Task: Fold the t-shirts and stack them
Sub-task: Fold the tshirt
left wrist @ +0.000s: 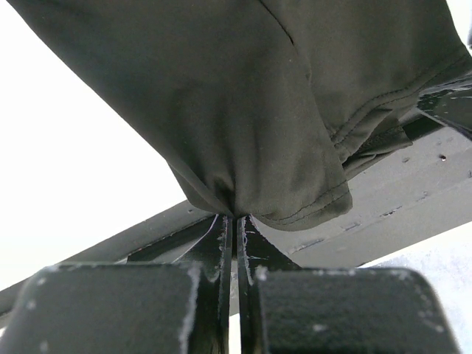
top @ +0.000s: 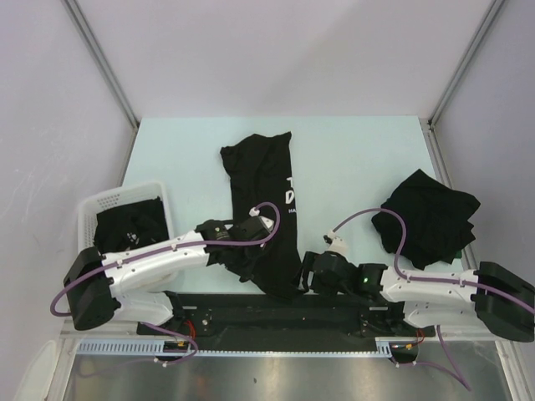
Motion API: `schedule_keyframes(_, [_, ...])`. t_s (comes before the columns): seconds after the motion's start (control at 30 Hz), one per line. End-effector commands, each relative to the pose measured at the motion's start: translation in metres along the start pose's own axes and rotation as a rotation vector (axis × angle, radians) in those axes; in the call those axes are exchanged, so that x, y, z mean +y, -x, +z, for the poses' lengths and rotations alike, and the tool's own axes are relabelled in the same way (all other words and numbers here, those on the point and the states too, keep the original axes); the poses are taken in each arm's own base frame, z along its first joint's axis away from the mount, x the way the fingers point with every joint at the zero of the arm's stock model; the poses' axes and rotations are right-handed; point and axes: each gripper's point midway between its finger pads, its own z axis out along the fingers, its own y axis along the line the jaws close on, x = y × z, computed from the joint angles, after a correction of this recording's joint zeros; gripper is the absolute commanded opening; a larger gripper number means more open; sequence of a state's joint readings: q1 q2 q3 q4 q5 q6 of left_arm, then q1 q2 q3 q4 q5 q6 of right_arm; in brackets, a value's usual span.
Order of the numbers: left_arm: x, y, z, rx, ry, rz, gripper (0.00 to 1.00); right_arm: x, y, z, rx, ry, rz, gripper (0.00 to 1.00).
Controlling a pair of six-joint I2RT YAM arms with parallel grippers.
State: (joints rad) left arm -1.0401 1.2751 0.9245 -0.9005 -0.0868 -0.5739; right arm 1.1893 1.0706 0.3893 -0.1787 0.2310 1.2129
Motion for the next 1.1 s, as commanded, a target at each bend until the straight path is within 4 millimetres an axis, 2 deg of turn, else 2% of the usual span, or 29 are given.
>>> schedule_keyframes(0.0, [0.000,0.003,-0.007,-0.028,-0.023,0.013,0.00,-0.026,-0.007,0.011,-0.011,-0.089,-0.015,0.77])
schedule_keyframes(0.17, [0.000,0.004,-0.010,-0.026,-0.022,0.025,0.00,-0.027,-0.014,0.020,0.002,-0.092,-0.015,0.74])
schedule_keyframes(0.37, [0.000,0.007,-0.012,-0.032,-0.018,0.031,0.00,-0.024,-0.025,0.026,0.029,-0.087,-0.006,0.63])
schedule_keyframes(0.47, [0.000,0.007,-0.013,-0.035,-0.022,0.029,0.00,-0.023,-0.027,0.023,0.033,-0.085,-0.002,0.49])
schedule_keyframes(0.5, [0.000,0.007,-0.012,-0.035,-0.022,0.028,0.00,-0.024,-0.027,0.021,0.033,-0.087,-0.001,0.36])
schedule_keyframes(0.6, [0.000,0.007,-0.012,-0.034,-0.021,0.031,0.00,-0.024,-0.024,0.016,0.023,-0.088,0.006,0.19])
schedule_keyframes(0.73, [0.002,0.010,-0.013,-0.045,-0.009,0.030,0.00,-0.024,-0.016,0.007,0.002,-0.087,0.011,0.13])
schedule_keyframes(0.9, [0.004,0.012,-0.015,-0.058,0.004,0.028,0.00,-0.018,0.004,-0.005,-0.034,-0.067,0.016,0.01])
schedule_keyframes(1.07, [0.002,0.009,-0.015,-0.049,-0.011,0.024,0.00,-0.012,0.025,-0.010,-0.058,-0.034,0.024,0.00])
